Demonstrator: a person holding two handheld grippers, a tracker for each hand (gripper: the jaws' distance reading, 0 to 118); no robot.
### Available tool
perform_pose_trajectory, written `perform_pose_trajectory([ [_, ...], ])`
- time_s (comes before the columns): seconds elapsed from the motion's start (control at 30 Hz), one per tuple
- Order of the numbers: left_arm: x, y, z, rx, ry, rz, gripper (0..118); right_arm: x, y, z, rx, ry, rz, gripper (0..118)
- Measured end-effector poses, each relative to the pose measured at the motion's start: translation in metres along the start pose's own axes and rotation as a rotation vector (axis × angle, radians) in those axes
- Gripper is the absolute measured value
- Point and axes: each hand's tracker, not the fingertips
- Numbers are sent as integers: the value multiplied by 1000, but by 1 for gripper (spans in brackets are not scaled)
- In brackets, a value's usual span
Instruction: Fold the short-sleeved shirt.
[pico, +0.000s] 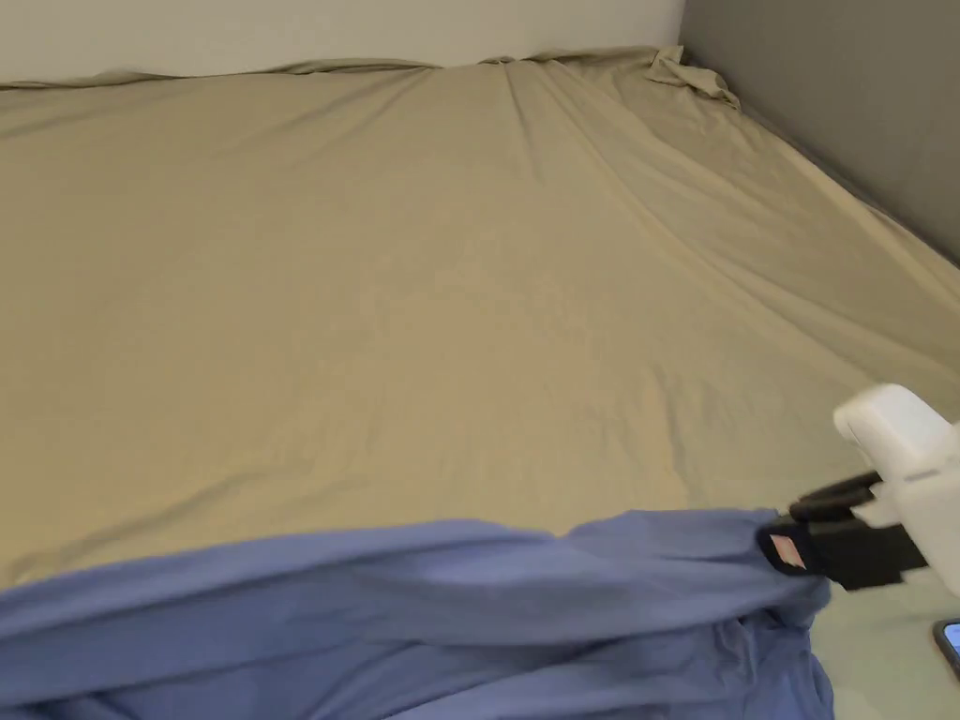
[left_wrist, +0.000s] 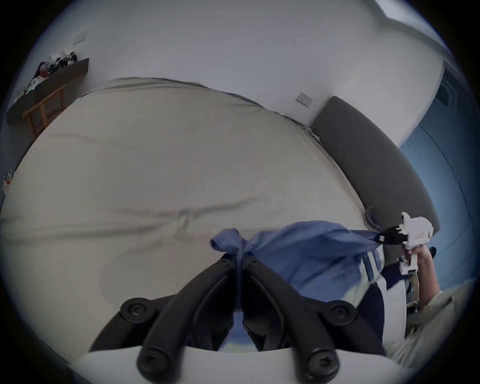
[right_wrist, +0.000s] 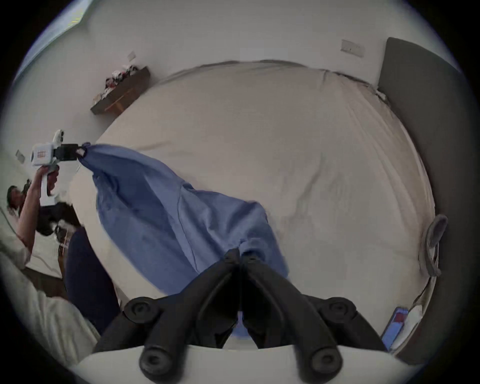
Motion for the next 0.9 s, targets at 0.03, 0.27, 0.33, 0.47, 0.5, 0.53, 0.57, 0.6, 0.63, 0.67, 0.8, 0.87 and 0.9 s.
perform_pose_trajectory([
  [0.03, -2, -10, 3, -24, 22, -27, 2, 1, -9, -2, -15, -5, -10, 3],
  [0.27, -23, -74, -33, -235, 77, -38, 2, -13, -61, -53, -215, 33, -49, 3],
  [0.33, -35, -88, -52, -286, 144, -55, 2, -16, -67, -70, -250, -25, -45, 3],
  [0.47, -53, -99, -80, -295, 218, 32, 2, -6, -73, -94, -247, -35, -123, 3],
  [0.5, -55, -99, -84, -293, 204, 75, 2, -6, -75, -101, -253, -46, -125, 3],
  [0.53, -54, -101, -87, -291, 209, 62, 2, 3, -81, -111, -255, -57, -127, 3],
  [0.57, -50, -102, -86, -282, 224, 51, 2, 1, -83, -115, -253, -54, -125, 3],
  [0.6, -46, -101, -85, -273, 234, 40, 2, -2, -84, -115, -241, -60, -115, 3],
  [0.63, -43, -101, -85, -272, 249, 29, 3, -3, -81, -110, -240, -68, -108, 6],
  [0.67, -40, -101, -85, -267, 270, 20, 15, -4, -81, -107, -240, -68, -107, 13],
  [0.8, -4, -90, -51, -125, 450, -50, 117, -8, -71, -68, -126, 35, -240, 118],
  [0.87, 23, -94, -24, 20, 432, -79, 118, -16, -65, -37, 93, 63, -307, 117],
  [0.9, 39, -93, -13, 71, 432, -59, 118, -24, -58, -24, 169, 91, -340, 118],
])
